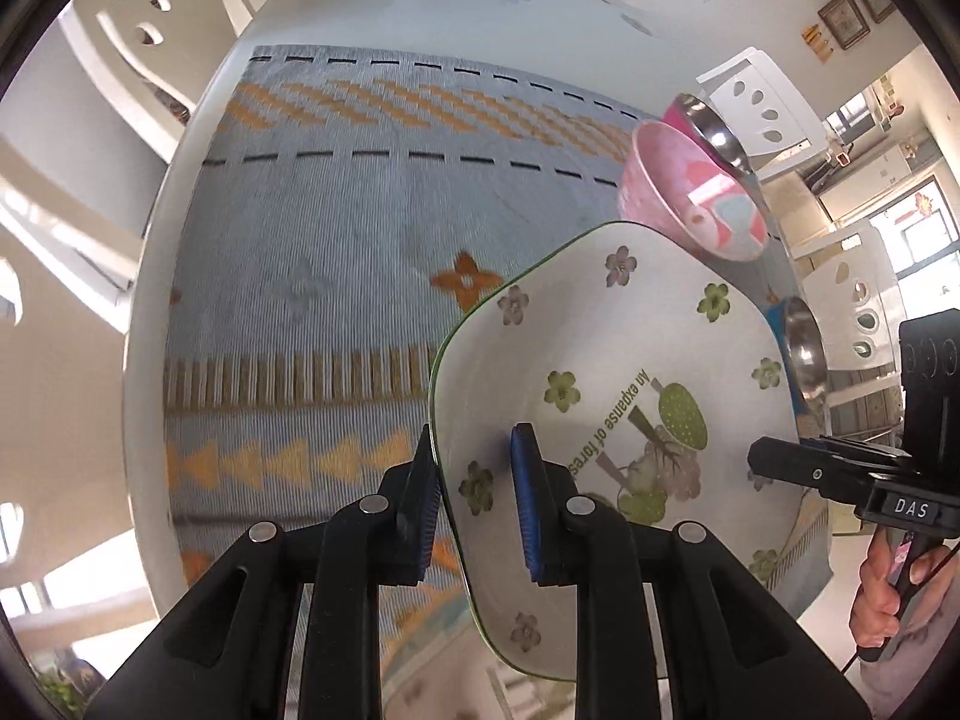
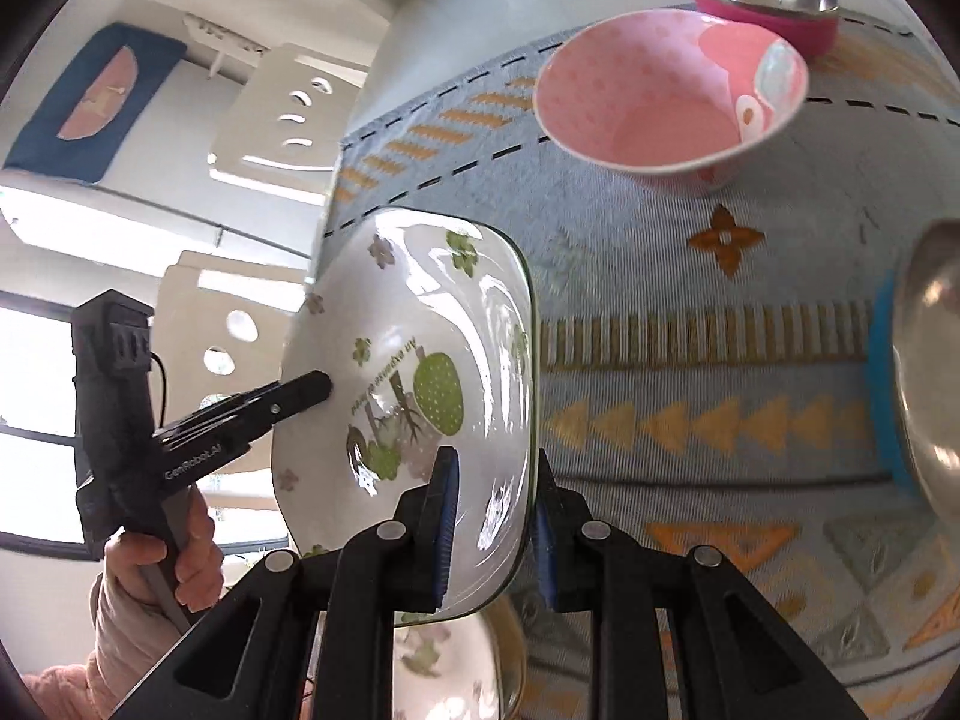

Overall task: Organize plates and bowls
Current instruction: 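Lift the second hexagonal plate with both grippers and carry it, then lower the hexagonal plate onto the stack of plates with both grippers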

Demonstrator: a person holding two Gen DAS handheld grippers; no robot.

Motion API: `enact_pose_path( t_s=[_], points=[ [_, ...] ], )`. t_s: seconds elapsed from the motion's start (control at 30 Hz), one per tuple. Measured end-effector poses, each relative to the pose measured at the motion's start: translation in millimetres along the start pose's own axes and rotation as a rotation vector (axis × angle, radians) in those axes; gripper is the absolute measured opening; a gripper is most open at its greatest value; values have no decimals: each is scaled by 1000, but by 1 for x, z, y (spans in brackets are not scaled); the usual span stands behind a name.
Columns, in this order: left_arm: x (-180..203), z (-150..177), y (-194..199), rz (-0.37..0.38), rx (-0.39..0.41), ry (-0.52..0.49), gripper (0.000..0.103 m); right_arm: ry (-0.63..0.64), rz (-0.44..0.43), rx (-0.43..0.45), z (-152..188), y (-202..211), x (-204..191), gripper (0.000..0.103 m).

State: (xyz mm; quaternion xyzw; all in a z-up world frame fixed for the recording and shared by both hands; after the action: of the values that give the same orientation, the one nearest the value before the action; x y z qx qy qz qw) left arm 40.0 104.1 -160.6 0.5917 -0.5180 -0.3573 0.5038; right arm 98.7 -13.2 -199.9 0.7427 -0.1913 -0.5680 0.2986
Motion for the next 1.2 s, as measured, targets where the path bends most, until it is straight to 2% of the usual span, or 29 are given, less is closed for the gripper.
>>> enact_pose_path(
  t_s=[0.13,0.23,0.33,0.43,0.6,0.73,1.2],
  points=[
    [0,24,15,-17,4,28,19,18,-17,-4,21,7,-13,23],
    [-2,46,27,-32,10,76,19,29,-46,-31,38,8,-18,23],
    [-4,63,33,-62,19,76,19,63,-32,-66,57,3,-22,23],
    [-9,81,37,-68,19,123,19,60,-70,-90,76,0,-23,23],
    [-15,105,40,-82,20,166,19,89,-65,-147,108,-9,-23,23],
    [-18,119,40,-100,23,173,19,96,-58,-179,120,-18,-21,23],
    [-27,146,25,-83,-14,227,19,103,-43,-245,142,-38,-17,23]
  ],
)
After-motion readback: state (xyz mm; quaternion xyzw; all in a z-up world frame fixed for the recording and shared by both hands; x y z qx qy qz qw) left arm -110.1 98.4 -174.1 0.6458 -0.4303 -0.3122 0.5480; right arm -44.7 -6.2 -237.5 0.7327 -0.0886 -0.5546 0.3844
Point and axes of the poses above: each gripper's, at about its wrist camera, not at the fingertips, and y roughly against the way its jaws point, x to its right, z to its underside, the point moved 8 cm from there along -y, roughly the way its jaws point, and after that the axes turned 13 degrees about -z, right-handed, at the moved point
